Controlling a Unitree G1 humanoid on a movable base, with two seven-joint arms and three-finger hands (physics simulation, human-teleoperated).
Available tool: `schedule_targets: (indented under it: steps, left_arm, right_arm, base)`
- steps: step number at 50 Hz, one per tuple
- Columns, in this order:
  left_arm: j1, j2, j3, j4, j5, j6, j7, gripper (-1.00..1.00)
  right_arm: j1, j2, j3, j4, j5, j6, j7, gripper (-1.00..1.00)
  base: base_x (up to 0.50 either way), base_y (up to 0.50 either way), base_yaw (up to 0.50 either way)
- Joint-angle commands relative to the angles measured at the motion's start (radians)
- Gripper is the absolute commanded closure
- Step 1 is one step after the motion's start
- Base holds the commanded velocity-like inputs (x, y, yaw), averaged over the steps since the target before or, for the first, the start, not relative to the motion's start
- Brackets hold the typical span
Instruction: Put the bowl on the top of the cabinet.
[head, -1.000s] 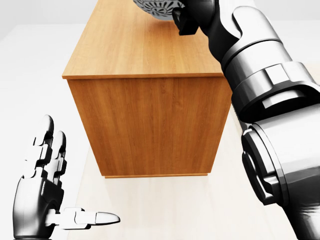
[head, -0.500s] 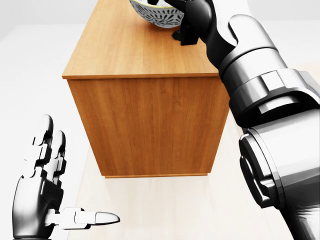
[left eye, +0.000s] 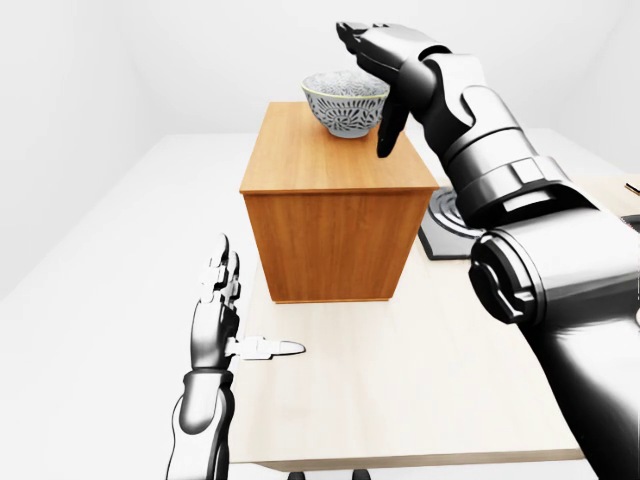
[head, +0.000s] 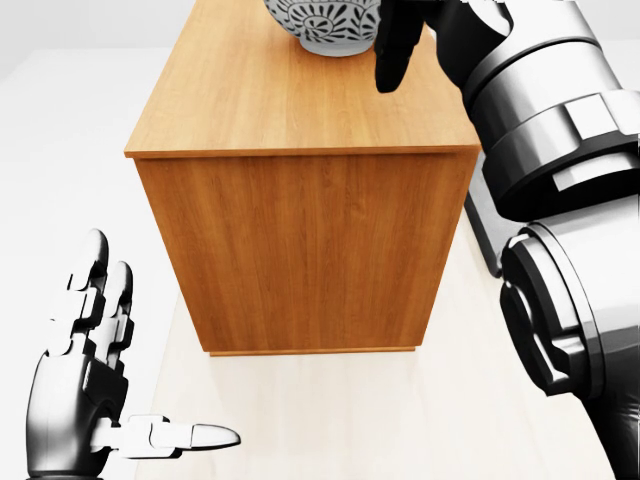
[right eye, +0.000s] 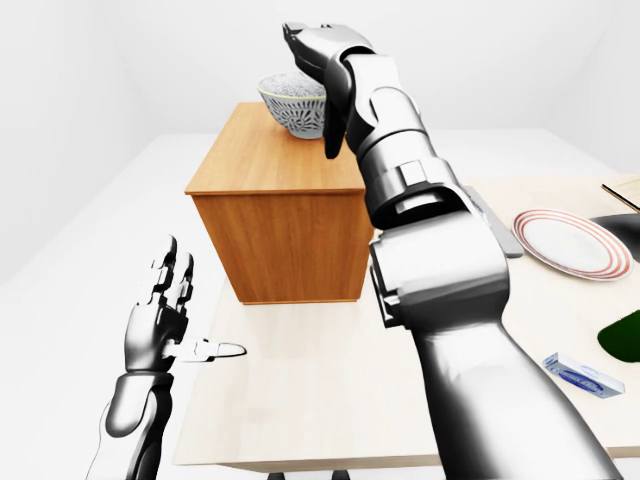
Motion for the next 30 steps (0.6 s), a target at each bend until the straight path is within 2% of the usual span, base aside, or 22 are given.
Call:
schedule_targets:
  steps: [1,14,20,30]
  left_arm:
    - [-0.004,0.0,0.002,0.005,0.0,0.0,0.001,-1.0]
    - [-0.011,-0.001,0.005,0.025,0.0,0.0,0.004,-1.0]
    - [-0.014,-0.001,0.005,0.023,-0.001,0.0,0.006,-1.0]
    - [-0.011,0.0,0.002,0.012,0.001,0.0,0.006,-1.0]
  right_arm:
    - [-0.125,-0.091,-0.011,0.017,-0.016,0.0,0.065,-1.0]
    - [-0.32,-0.289,-0.047,0.032,-0.096,0.0,0.117,-1.0]
    - [-0.359,-0.364,-0.063,0.036,-0.135,0.0,0.116,-1.0]
    - [-0.379,-0.444,-0.082,0.036,-0.186,0.004,0.106,-1.0]
  base:
    - [0.0,0.0,0.0]
    - [0.0,0.0,0.0]
    - [0.0,0.0,0.0]
    - [0.0,0.0,0.0]
